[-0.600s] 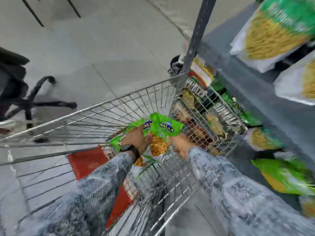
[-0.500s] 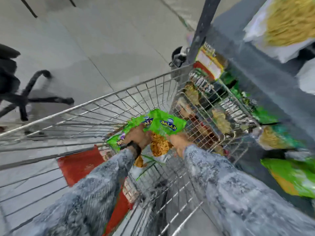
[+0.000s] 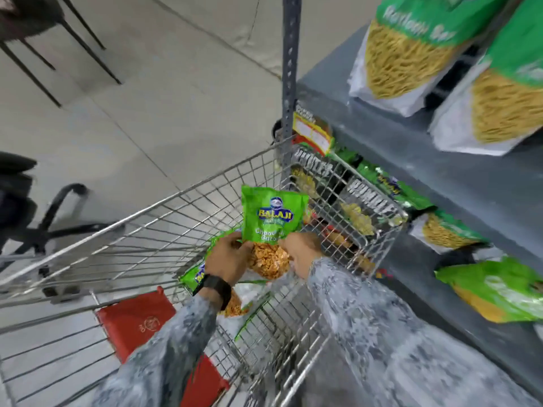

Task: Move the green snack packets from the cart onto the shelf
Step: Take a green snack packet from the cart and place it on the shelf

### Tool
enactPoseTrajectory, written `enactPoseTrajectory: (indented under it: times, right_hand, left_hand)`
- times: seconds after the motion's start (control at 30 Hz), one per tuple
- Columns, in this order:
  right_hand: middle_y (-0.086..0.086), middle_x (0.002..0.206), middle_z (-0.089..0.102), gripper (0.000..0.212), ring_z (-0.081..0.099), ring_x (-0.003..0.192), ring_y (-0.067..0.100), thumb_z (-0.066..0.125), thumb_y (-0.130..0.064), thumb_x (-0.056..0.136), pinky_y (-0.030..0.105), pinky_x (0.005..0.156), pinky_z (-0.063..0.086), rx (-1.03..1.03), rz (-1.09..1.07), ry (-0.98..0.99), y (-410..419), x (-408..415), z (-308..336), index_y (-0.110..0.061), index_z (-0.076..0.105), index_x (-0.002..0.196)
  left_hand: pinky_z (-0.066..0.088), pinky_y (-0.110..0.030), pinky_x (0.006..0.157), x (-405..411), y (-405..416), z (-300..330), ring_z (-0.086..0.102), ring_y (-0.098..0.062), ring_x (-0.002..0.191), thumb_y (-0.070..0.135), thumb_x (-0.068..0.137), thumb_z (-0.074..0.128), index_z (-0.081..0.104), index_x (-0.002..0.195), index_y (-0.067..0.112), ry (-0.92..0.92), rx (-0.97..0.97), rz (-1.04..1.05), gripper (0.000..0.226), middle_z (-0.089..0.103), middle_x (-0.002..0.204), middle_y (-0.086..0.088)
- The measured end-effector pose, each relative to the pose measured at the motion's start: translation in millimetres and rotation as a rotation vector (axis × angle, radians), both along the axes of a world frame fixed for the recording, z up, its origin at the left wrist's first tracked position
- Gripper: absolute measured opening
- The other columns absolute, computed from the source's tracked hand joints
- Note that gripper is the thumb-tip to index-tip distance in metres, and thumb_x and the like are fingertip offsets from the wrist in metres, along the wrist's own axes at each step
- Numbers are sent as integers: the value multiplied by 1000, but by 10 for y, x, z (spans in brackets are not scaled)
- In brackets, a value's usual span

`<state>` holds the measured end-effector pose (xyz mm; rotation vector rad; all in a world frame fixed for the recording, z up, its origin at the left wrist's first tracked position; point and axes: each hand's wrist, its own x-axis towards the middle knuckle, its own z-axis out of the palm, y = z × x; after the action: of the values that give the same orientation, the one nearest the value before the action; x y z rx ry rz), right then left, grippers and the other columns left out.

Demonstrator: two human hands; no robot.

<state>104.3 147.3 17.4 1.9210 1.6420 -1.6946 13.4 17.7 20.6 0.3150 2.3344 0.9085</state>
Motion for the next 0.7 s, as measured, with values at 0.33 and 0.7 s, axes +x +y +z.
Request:
enactPoseTrajectory:
  times: [0.33,0.7]
  right_hand:
    - [13,74,76,34,64,71,20,84,-31,61,55,73,59,407,-343,525,507,1920,2245,-4,74,80]
    - [34,94,73,29,72,82,41,86,-17,68,68,81,56,608,-686,456,1433,3359,2252,2,69,81]
  left_hand:
    - [55,-34,72,1265,840,2205,71,-19,73,29,87,76,78,95,23,241,509,-305,10,78,79,5]
    - [59,-37,78,2520,2747,2129,77,-31,90,11,87,76,81,100,18,97,599,-654,16,80,89,-11]
